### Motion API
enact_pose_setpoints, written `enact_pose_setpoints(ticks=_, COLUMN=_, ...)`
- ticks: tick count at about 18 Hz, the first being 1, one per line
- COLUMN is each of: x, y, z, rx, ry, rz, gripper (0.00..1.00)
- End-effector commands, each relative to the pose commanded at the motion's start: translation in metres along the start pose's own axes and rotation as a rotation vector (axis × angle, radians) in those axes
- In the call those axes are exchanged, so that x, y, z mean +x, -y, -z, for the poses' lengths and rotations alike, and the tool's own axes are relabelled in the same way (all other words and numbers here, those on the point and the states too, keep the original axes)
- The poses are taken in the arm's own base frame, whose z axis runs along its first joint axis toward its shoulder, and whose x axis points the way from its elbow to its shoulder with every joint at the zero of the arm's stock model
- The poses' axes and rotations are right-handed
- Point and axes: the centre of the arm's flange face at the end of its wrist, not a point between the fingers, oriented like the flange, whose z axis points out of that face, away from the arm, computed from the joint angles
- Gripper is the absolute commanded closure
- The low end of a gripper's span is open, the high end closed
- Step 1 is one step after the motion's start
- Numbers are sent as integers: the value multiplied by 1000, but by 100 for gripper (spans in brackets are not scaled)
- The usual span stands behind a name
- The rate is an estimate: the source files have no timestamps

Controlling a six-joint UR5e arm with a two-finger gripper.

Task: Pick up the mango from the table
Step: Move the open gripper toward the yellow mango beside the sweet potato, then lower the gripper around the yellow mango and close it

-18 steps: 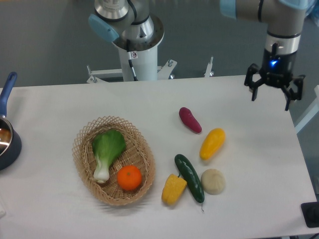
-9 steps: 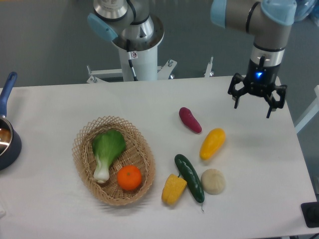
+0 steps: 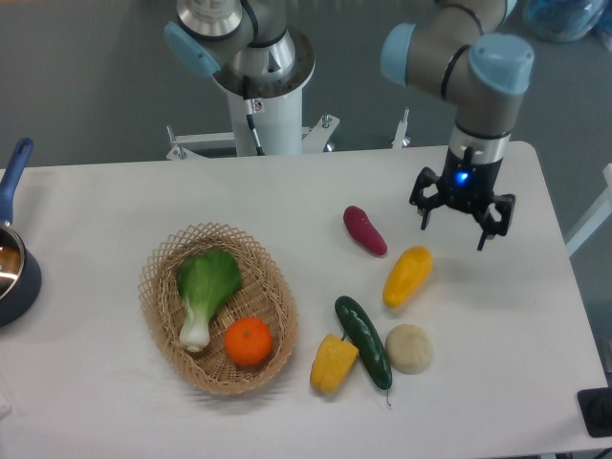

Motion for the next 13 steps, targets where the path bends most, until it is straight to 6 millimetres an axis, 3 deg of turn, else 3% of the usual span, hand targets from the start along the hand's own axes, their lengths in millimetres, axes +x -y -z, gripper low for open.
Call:
enact_pose_setpoints(ticks=2, x=7, y=9, z=-12, rx=-7, ry=-20, rz=-15, gripper=0)
enact_pose_setpoints(ticks=13, x=13, y=17, z=-49, rx=-73, ry=-69, rz=-57, gripper=0)
